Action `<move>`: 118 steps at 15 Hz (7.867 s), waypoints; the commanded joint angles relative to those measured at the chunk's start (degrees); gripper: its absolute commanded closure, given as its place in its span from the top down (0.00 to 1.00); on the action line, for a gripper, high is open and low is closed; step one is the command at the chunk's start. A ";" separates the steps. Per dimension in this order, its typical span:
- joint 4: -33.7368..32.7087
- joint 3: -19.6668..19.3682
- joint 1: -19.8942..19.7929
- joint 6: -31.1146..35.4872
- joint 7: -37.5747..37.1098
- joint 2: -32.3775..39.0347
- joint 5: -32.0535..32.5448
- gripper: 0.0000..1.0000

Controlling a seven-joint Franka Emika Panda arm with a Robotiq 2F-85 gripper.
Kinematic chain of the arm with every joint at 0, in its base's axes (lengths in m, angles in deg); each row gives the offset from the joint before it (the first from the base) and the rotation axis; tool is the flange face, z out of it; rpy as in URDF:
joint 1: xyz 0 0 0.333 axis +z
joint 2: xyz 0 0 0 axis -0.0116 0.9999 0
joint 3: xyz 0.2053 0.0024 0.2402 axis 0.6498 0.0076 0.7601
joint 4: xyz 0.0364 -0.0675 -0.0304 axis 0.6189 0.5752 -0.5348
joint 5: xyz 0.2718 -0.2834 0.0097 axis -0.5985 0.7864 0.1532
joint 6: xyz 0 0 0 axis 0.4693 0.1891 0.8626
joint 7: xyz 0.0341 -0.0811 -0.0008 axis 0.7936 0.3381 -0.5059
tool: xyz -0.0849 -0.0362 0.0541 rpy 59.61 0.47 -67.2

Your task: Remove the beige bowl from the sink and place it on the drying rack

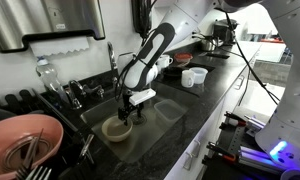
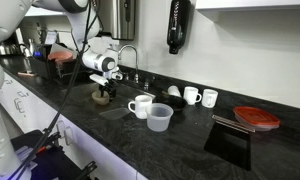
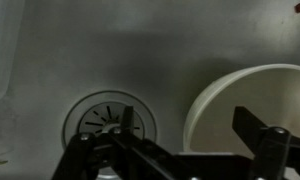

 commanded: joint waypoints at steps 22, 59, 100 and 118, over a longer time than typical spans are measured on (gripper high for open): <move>-1.64 0.10 1.30 -1.44 1.84 -3.68 -0.64 0.01; 0.53 3.83 12.01 18.42 -0.15 -27.60 28.17 0.01; -29.44 7.81 14.90 4.51 22.19 1.12 19.24 0.32; -18.98 5.09 14.56 6.54 14.69 -10.78 21.47 1.00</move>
